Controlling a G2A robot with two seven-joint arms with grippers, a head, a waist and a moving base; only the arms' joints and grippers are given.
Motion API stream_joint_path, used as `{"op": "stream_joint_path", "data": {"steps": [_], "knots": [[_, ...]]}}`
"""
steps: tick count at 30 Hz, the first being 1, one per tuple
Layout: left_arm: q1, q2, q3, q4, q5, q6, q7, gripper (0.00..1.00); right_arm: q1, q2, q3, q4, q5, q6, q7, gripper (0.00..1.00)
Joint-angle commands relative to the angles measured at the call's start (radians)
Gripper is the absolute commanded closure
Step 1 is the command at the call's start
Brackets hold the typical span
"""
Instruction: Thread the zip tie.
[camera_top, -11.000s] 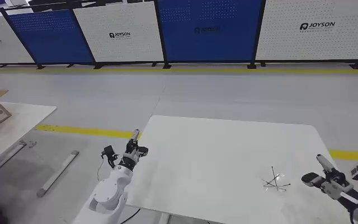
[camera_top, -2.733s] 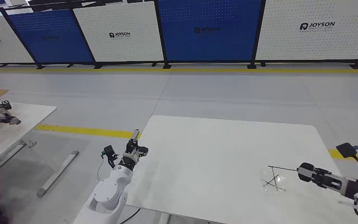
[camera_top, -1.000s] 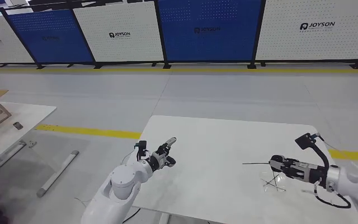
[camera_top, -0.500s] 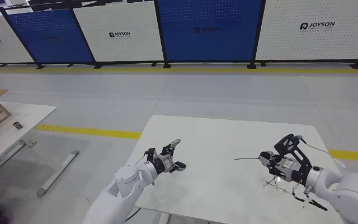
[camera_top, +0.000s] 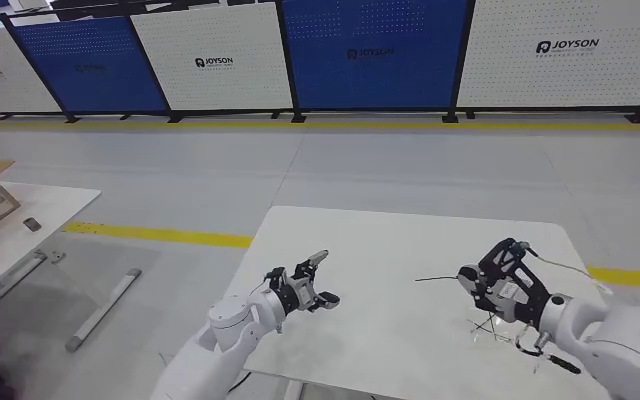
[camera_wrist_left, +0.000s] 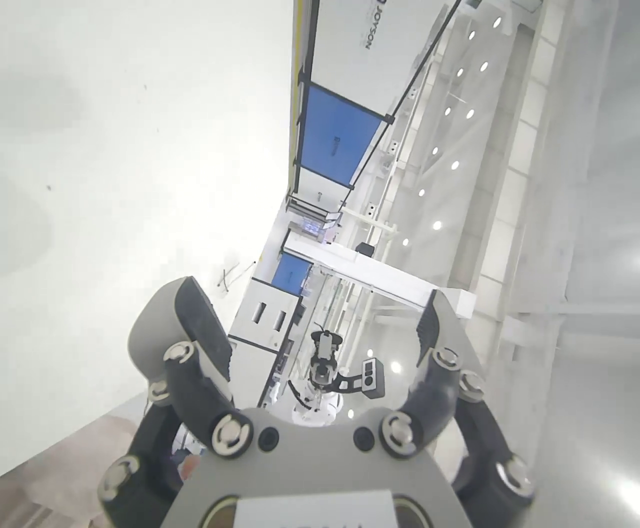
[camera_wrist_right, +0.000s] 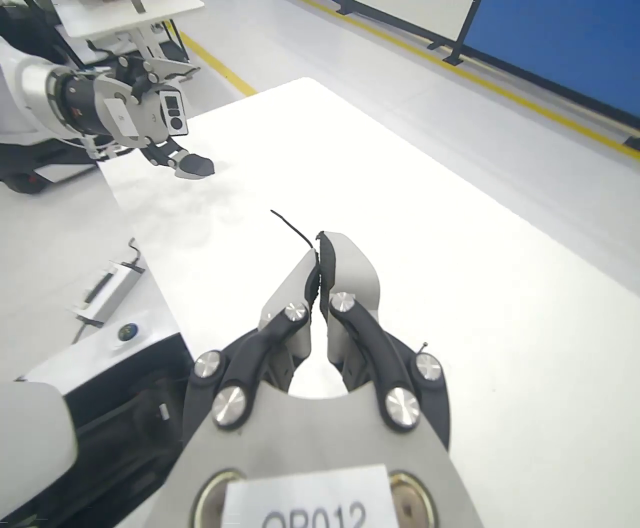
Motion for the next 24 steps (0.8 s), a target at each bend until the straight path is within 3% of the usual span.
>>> {"op": "stream_joint_path", "data": {"steps": [1, 4, 8, 10, 20, 24], "knots": [[-0.009, 0.013, 0.027, 0.008, -0.052, 0.000, -0.006, 0.00, 0.024, -0.002, -0.041, -0.021, -0.087, 0.000, 0.015, 1.00], [-0.033, 0.040, 0.090, 0.027, -0.164, 0.000, 0.003, 0.00, 0.073, -0.010, -0.111, -0.038, -0.186, 0.000, 0.039, 1.00], [-0.124, 0.092, 0.217, 0.024, -0.334, 0.000, 0.092, 0.00, 0.151, -0.036, -0.199, -0.038, -0.243, 0.014, 0.066, 1.00], [-0.151, 0.106, 0.247, 0.024, -0.379, 0.000, 0.117, 0.00, 0.156, -0.038, -0.202, -0.036, -0.241, 0.015, 0.069, 1.00], [-0.151, 0.106, 0.247, 0.023, -0.379, -0.003, 0.118, 0.00, 0.153, -0.038, -0.204, -0.037, -0.244, 0.009, 0.058, 1.00], [-0.154, 0.099, 0.268, -0.009, -0.305, -0.059, 0.148, 0.00, 0.171, -0.040, -0.250, -0.076, -0.363, 0.000, 0.029, 1.00]]}}
